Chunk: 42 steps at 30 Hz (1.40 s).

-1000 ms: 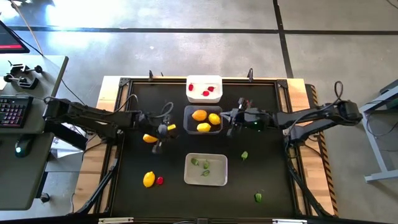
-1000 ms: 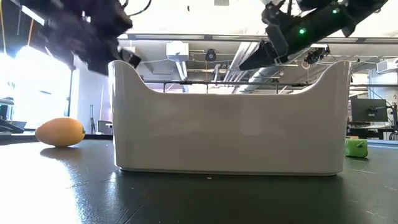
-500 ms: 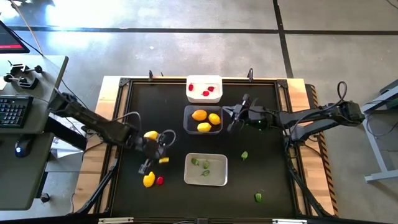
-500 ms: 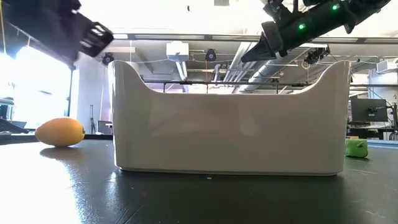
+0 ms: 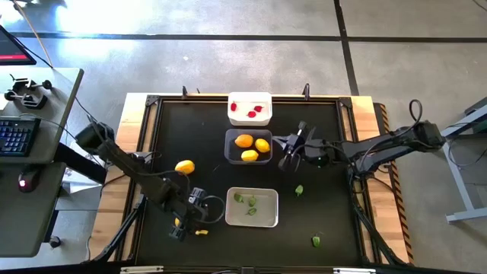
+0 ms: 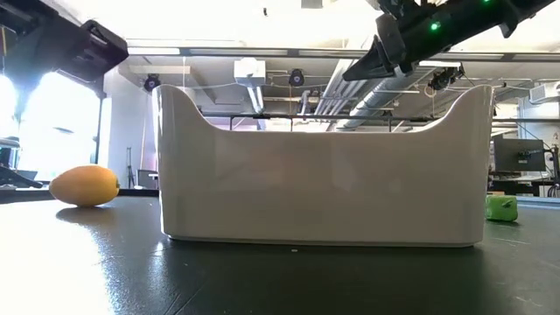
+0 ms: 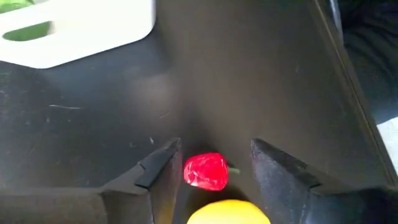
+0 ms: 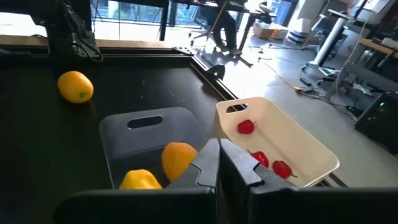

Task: Sort produce into baskets
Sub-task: Put the red chili pepper into the white bin

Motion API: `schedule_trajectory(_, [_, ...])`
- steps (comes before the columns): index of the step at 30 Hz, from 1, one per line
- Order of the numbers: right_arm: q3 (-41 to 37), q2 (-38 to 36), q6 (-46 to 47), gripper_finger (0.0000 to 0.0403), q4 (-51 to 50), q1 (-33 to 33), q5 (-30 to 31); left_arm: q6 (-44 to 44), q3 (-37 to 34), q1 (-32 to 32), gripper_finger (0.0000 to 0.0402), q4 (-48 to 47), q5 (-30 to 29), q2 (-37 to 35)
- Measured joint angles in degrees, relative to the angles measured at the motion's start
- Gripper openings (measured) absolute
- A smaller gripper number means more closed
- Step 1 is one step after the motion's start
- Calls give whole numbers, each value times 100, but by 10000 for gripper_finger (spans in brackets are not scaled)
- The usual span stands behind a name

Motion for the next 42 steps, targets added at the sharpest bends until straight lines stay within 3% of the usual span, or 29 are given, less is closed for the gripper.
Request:
schedule_trajectory(9, [0, 0, 131, 0, 2, 216, 127, -43, 75, 0, 193, -90, 397, 725])
schedule_trajectory(22, [0, 2, 263, 0, -42, 578, 581, -185, 75, 16, 192, -343, 191, 1094])
schedule_trajectory(35, [0, 2, 95, 0, -46, 595, 678, 278, 75, 193, 108, -383, 109, 1115])
schedule_trajectory(42, [0, 2, -22, 0, -45, 595, 725, 374, 75, 363, 93, -433, 122, 986])
